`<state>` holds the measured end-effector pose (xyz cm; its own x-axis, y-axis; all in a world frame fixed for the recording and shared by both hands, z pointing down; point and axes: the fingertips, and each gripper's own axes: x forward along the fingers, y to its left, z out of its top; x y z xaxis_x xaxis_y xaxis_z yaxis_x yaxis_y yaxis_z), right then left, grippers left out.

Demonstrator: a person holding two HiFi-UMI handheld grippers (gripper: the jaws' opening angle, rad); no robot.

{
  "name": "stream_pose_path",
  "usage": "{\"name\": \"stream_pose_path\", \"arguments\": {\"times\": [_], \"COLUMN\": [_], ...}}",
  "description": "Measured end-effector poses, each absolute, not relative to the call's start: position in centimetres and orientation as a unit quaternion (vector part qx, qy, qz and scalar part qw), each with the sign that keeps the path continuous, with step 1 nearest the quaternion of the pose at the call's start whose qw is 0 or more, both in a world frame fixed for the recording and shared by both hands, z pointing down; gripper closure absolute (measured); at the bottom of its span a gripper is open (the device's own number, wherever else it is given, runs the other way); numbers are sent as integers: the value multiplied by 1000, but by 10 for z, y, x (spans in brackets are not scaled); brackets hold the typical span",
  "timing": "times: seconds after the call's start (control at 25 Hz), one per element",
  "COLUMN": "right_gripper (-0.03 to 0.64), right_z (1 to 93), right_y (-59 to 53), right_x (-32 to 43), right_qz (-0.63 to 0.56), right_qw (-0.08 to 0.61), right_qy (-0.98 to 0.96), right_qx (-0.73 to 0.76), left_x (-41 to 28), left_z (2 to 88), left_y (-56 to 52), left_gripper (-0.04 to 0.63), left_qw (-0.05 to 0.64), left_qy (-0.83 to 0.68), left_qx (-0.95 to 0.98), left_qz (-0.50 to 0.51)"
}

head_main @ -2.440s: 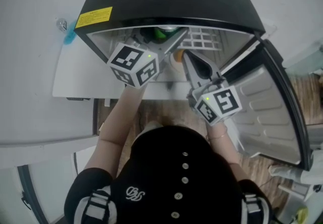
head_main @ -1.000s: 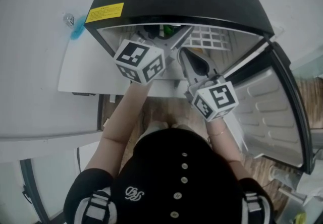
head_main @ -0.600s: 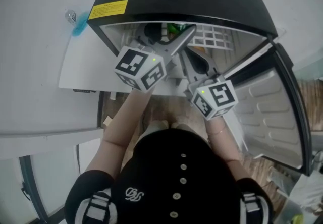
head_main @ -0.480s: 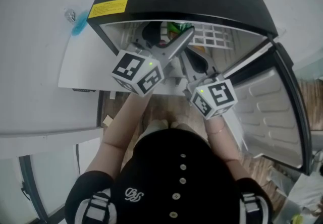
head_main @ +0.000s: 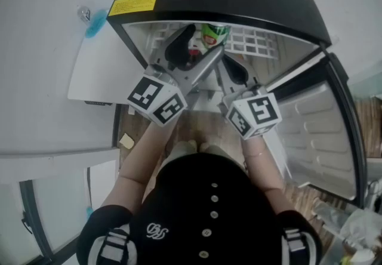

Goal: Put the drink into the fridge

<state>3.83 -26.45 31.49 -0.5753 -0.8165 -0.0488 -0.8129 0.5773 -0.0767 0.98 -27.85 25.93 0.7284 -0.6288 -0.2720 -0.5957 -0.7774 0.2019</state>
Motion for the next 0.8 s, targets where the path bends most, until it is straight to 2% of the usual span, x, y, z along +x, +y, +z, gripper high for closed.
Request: {"name": "stream_pose_path", "arguments": {"times": [0.24,0.32,0.36,0.56,0.8], "right_gripper": [609,609,609,609,609], "right_z": [316,317,317,318,314], "right_y": [-265,-265,-265,-268,-271], "right_x": [31,28,27,24,22], "right_qz": [-22,-23,-23,-21,-19], "right_qw": [38,36,34,23,23], "right_qy": [890,891,892,889,885], "right_qx": [-453,-452,-451,-458,-465], "left_x": [-4,-10,-12,-16,-14], "left_z": [269,275,279,305,318], "left_y": [-269,-267,-265,-259,-255], "left_gripper": [426,548,578,589,591], "left_qw": [51,57,63,94,92], "left_qy": [-338,-349,-354,-363,-353], "left_qx": [924,920,917,913,921], "left_qz": [-170,-170,-171,-160,-135]}}
